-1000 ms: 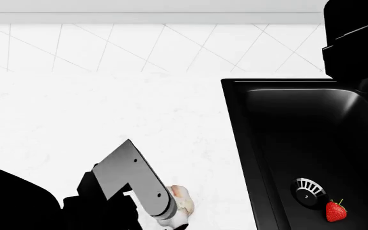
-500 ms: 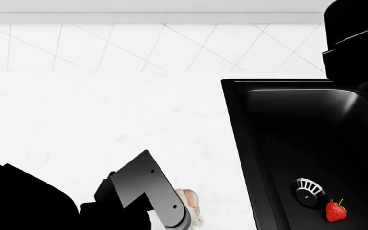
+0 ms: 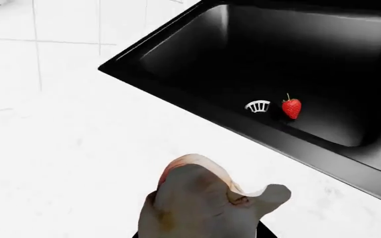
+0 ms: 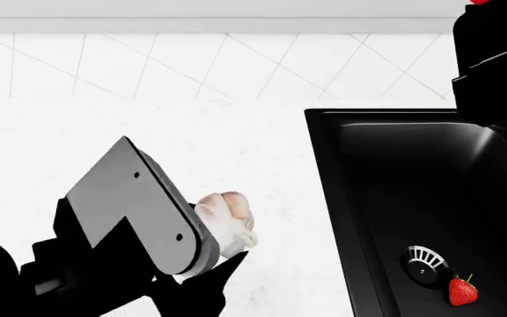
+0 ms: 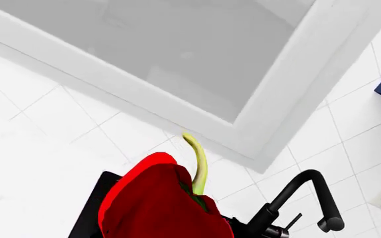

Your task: There is a mixed pile of frozen fruits and vegetables on the counter. Locate all the frozen vegetables and place the items in a bowl on the counter. Take all the frozen fruits and defrost them in a running sink.

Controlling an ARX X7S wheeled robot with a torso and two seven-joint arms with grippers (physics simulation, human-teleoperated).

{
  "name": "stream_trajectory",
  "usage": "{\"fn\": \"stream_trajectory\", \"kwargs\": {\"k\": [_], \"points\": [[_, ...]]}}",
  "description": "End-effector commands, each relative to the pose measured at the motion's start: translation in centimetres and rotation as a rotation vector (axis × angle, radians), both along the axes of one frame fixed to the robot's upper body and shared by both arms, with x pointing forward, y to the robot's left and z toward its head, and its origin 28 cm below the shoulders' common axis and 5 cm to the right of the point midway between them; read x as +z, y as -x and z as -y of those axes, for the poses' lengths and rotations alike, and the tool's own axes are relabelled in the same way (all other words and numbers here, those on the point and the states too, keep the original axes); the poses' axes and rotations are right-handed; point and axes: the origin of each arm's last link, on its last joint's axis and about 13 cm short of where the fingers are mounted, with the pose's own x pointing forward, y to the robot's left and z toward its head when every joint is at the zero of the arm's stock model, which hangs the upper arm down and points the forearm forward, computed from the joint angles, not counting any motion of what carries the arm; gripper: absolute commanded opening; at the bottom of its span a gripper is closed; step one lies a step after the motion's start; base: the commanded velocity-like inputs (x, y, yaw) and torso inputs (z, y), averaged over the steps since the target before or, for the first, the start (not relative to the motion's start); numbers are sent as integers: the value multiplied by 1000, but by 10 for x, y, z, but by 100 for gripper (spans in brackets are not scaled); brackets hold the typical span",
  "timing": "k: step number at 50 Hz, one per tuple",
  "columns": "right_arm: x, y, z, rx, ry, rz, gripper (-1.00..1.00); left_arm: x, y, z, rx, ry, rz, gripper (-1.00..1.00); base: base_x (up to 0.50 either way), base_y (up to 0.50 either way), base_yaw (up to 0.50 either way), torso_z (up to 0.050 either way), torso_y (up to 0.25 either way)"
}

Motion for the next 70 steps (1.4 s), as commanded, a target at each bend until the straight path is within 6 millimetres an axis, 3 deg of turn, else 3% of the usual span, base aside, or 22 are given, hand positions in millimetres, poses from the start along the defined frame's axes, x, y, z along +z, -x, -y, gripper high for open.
{"fn": "stream_trajectory", "kwargs": {"k": [1,8,19,35,70], "points": [[1,3,-1,15,26,50,-100,40,21,-15,90,29,209,-100,0,0,0,0,0],[1,9,0,7,6,161,-100,46,23,-22,164,-44,304,-100,0,0,0,0,0],[-12,17,-4,83,-55,194,-100,61,27,-36,312,-149,517,-100,0,0,0,0,0],[-15,22,2,80,-64,245,-100,62,36,-41,426,-486,739,-100,-13,-68,0,0,0],[-15,30,10,30,-88,249,-100,60,41,-37,393,-534,774,-100,-112,-500,0,0,0]]}}
